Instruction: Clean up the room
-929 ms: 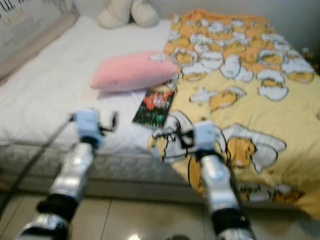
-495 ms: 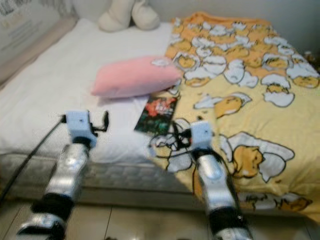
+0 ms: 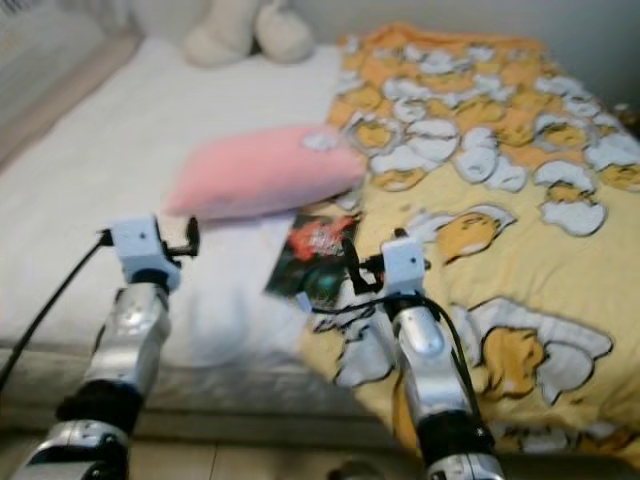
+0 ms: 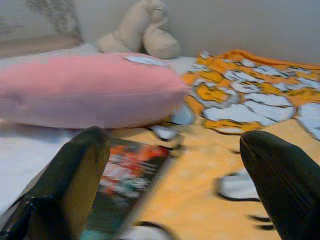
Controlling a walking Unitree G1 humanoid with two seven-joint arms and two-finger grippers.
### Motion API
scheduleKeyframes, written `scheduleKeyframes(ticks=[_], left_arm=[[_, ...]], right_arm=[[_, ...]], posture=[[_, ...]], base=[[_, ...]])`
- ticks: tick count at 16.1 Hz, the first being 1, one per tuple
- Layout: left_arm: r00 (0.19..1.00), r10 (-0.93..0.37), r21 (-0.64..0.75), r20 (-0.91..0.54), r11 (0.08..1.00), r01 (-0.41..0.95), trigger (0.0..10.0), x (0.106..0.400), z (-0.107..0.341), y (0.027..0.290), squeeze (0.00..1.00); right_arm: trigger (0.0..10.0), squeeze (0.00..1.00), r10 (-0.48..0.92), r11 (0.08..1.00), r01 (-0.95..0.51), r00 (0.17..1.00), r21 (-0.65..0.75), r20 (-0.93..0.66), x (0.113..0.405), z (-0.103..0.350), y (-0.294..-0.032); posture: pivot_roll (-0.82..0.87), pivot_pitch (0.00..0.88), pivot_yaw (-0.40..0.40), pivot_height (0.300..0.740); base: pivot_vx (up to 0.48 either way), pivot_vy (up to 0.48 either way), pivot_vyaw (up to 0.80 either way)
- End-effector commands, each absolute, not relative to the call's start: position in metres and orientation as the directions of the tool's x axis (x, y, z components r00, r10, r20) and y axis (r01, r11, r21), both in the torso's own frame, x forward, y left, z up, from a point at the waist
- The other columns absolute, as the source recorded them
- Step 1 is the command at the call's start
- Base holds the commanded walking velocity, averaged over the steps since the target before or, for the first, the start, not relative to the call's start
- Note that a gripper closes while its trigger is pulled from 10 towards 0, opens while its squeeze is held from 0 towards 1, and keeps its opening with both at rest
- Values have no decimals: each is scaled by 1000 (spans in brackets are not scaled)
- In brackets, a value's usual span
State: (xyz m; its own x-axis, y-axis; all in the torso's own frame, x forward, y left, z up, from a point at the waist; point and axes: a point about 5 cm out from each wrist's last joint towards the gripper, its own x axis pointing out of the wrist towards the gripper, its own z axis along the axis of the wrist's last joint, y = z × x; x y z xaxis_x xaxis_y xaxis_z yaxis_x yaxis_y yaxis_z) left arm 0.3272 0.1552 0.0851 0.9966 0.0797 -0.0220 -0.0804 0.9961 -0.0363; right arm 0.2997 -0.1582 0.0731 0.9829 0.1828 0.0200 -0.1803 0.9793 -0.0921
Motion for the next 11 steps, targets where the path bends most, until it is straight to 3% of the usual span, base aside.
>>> scheduleKeyframes(ticks=[1,11], left_arm=[[996,88,-2,0,996,-88,10000,330,91,163,0],[998,11,33,58,999,-13,10000,333,102,148,0]], right_arm=[[10000,0,194,978,-190,980,-92,44,303,79,-155],[10000,0,179,981,-174,982,-89,58,302,81,-156]], posture=[[-113,0,35,727],[-124,0,41,727]], base=[[461,0,0],[461,0,0]])
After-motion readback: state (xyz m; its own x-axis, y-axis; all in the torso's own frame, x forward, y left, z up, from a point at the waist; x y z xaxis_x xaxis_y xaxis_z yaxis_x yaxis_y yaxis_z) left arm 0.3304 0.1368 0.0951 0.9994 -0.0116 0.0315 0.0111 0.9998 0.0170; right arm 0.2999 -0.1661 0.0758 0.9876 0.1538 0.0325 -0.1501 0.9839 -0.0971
